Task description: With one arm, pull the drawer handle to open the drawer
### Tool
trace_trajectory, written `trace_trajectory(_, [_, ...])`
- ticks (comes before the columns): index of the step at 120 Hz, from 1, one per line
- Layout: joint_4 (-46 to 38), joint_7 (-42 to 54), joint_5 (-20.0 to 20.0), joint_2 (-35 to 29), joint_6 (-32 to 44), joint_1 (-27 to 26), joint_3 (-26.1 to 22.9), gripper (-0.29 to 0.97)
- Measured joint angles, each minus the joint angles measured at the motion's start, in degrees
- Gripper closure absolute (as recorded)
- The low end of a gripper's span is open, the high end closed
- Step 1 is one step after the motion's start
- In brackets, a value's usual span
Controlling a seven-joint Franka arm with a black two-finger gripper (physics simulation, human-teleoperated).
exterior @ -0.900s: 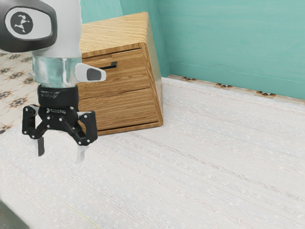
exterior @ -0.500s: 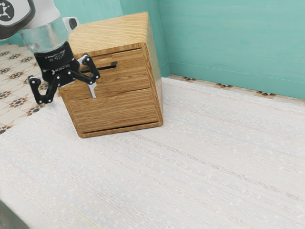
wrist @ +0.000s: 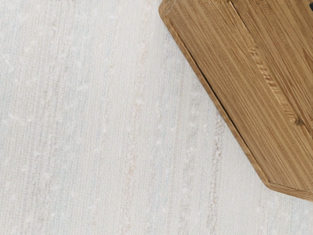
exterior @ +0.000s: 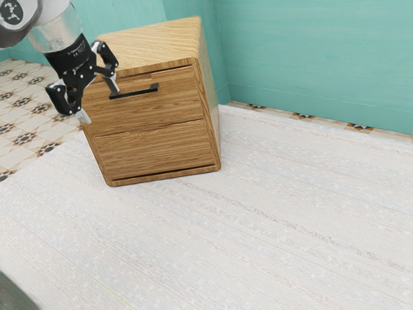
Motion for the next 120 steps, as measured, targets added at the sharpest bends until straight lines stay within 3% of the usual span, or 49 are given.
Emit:
trace_trajectory(20, [3.95,-5.3,0.05,6.72,4.67,2.72,0.3,0.0])
trace_trajectory(41, [9.87,-9.62,0.05,13.18,7.3,1.5,0.15,0.0])
trace_trajectory(120, [13.02,-16.46,1.48,19.72,12.18,3.26,0.22,0.0])
